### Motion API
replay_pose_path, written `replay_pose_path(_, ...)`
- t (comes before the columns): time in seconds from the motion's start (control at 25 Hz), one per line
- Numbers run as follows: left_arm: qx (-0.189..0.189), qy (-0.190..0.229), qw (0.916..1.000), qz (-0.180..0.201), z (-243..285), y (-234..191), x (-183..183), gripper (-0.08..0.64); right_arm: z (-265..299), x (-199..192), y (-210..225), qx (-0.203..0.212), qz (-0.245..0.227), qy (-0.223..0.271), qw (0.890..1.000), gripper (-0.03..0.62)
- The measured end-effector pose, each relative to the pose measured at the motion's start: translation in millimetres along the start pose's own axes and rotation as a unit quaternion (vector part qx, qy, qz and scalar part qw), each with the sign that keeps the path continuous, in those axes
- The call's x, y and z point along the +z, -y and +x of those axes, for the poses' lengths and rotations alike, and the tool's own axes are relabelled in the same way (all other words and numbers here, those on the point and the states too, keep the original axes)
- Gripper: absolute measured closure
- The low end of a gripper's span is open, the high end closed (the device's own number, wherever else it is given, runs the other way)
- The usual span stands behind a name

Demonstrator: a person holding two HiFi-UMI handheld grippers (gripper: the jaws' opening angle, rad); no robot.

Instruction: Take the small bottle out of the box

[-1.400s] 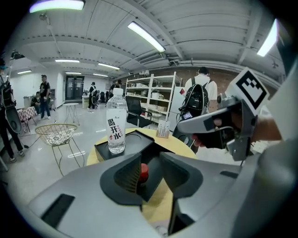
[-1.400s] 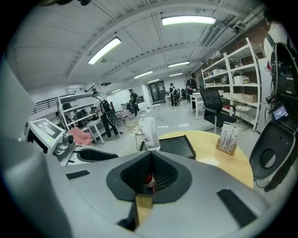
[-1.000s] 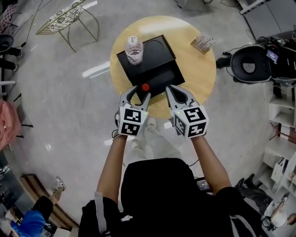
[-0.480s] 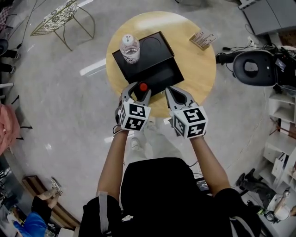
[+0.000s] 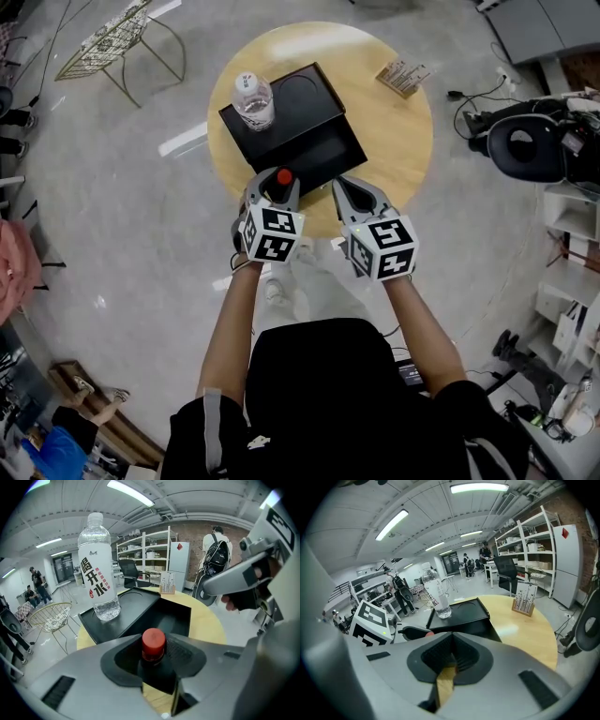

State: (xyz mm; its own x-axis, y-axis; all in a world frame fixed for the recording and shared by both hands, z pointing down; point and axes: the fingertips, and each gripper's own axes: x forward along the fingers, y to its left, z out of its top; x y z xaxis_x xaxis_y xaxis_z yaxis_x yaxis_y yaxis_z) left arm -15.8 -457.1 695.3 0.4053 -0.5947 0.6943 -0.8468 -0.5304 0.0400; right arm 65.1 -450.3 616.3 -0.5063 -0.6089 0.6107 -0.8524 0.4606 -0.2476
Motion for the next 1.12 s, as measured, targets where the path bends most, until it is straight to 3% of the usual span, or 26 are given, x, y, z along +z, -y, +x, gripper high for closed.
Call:
replay_pose_path(0.48,0.013,0.004,0.9999,-0.006,-5,-4,-2,0.413,0,-5,1,0.003,-0.004,-0.007,1.0,0.594)
replay_pose_path(1.12,0.007,0.062,0.998,-0.004,-62,8,35,0.413,-25,10,-21,-0.002,-0.01,0.024,1.0,0.594)
